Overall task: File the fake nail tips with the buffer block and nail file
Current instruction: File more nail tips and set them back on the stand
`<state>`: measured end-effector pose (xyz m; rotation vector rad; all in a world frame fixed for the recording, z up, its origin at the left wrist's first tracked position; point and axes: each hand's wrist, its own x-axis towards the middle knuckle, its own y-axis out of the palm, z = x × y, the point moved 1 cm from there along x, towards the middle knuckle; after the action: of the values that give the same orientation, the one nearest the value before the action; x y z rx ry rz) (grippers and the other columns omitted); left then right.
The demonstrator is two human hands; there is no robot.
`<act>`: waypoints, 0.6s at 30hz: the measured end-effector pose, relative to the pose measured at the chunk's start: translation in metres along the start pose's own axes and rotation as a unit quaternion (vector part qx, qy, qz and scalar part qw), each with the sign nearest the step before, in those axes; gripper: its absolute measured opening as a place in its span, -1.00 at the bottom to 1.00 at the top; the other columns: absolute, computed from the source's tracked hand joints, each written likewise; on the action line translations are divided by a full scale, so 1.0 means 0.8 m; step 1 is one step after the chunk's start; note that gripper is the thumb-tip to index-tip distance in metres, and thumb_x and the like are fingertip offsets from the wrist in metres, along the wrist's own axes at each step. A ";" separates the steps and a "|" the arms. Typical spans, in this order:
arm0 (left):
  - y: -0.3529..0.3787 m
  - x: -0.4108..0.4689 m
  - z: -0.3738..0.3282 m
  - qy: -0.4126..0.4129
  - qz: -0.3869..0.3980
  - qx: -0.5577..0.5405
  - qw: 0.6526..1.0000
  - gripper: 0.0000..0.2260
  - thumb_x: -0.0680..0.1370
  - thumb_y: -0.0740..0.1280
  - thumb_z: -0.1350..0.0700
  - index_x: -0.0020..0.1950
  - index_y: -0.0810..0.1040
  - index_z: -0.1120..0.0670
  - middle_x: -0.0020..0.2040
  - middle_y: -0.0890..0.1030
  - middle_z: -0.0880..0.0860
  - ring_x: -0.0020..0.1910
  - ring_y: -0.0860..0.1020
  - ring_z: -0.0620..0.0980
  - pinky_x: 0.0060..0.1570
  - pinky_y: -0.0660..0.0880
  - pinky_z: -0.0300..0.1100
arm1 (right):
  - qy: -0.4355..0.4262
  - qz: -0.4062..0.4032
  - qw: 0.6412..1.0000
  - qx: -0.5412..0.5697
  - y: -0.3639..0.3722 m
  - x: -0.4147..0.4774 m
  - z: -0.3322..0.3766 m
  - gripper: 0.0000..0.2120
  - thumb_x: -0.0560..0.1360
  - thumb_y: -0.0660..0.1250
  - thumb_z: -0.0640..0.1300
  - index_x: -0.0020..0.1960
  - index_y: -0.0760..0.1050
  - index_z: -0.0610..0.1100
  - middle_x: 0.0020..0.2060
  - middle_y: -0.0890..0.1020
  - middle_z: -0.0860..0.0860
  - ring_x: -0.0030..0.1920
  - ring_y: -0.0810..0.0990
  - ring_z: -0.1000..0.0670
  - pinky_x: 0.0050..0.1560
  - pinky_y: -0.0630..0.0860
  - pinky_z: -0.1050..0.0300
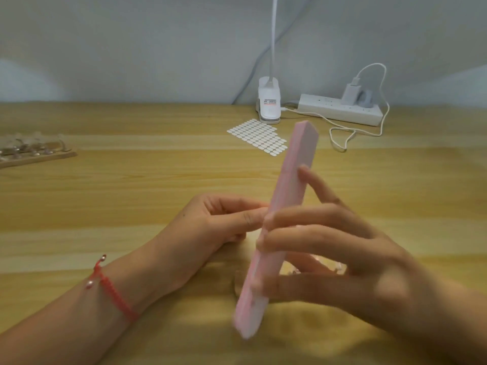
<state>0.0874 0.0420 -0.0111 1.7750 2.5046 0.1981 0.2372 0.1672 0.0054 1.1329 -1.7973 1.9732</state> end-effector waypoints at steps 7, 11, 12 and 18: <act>0.000 0.000 0.002 0.010 0.023 0.009 1.000 -0.81 0.35 0.43 0.01 -0.10 0.73 0.03 -0.13 0.72 0.04 -0.13 0.63 -0.10 -0.08 0.50 -0.21 | 0.037 -0.014 0.999 0.024 -0.002 0.000 -0.005 -0.82 0.51 0.42 -0.29 0.03 0.70 -0.08 0.04 0.64 -0.09 0.18 0.56 -0.06 0.37 0.35 -0.33; 0.001 0.000 0.003 -0.002 0.010 0.013 1.000 -0.81 0.32 0.48 0.00 -0.11 0.74 -0.02 -0.18 0.71 -0.03 -0.21 0.60 -0.13 -0.22 0.49 -0.29 | 0.085 -0.046 0.995 -0.002 -0.011 0.006 -0.025 -0.78 0.45 0.43 -0.36 0.05 0.67 -0.14 0.03 0.62 -0.15 0.13 0.58 -0.14 0.32 0.39 -0.34; 0.001 0.000 0.003 -0.003 0.004 0.015 1.000 -0.81 0.29 0.51 0.03 -0.12 0.74 -0.02 -0.20 0.71 -0.04 -0.23 0.58 -0.15 -0.25 0.46 -0.32 | 0.103 -0.058 0.993 -0.013 -0.014 0.007 -0.028 -0.75 0.44 0.43 -0.37 0.06 0.64 -0.13 0.03 0.62 -0.16 0.11 0.58 -0.17 0.30 0.41 -0.34; 0.006 -0.002 -0.002 0.008 0.009 0.009 1.000 -0.88 0.33 0.49 0.12 -0.15 0.74 0.03 -0.20 0.71 -0.02 -0.24 0.62 -0.21 -0.24 0.47 -0.42 | 0.025 -0.009 1.000 0.016 -0.006 0.001 -0.012 -0.72 0.47 0.41 -0.37 0.07 0.67 -0.07 0.06 0.64 -0.13 0.18 0.55 -0.06 0.39 0.34 -0.31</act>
<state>0.0919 0.0419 -0.0087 1.8101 2.5101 0.1913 0.2363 0.1769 0.0102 1.0956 -1.7306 2.0097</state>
